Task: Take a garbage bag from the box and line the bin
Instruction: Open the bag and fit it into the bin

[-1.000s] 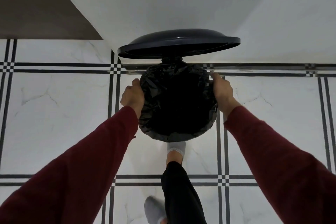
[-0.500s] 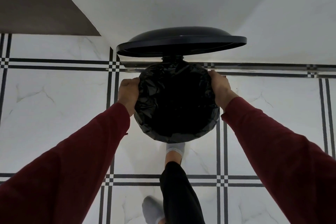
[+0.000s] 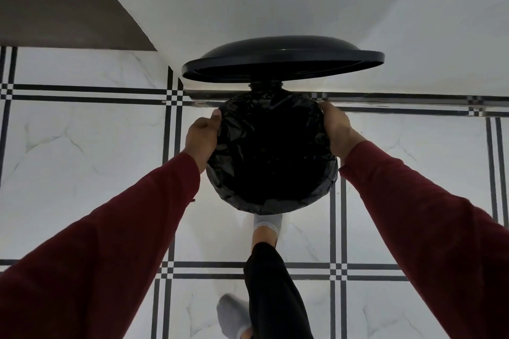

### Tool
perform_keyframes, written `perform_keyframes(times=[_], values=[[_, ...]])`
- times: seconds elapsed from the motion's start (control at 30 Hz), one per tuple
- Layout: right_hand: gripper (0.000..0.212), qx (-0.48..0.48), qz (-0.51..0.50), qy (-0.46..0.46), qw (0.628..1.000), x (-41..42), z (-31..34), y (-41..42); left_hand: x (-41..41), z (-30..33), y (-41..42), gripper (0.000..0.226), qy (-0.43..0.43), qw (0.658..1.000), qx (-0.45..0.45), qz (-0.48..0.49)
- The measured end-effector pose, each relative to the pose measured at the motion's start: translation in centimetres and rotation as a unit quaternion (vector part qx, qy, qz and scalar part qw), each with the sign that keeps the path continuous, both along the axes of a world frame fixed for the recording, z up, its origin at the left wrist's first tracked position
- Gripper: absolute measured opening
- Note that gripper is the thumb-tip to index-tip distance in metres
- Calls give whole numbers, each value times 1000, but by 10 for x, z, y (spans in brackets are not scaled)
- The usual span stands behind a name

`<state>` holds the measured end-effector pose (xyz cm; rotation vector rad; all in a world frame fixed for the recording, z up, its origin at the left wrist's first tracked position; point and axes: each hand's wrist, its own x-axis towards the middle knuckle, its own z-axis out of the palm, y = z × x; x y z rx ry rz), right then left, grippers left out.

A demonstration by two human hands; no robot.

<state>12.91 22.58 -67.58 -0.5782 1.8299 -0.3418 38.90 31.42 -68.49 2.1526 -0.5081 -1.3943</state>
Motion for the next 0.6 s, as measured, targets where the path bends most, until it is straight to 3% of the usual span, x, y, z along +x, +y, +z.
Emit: perform_keyframes(times=[0.13, 0.27, 0.33, 0.47, 0.6], values=[[39, -16, -17, -46, 999, -1, 0, 2, 5, 0, -8, 56, 16, 999, 27, -30], [50, -7, -6, -60, 998, 3, 2, 1, 4, -3, -14, 41, -23, 998, 30, -42], [56, -7, 4, -33, 999, 3, 1, 0, 2, -6, -15, 33, -27, 999, 15, -30], [36, -17, 31, 25, 999, 4, 5, -2, -1, -5, -17, 26, -34, 999, 8, -31], [34, -65, 39, 112, 991, 6, 2, 3, 1, 0, -19, 29, -60, 997, 6, -49]])
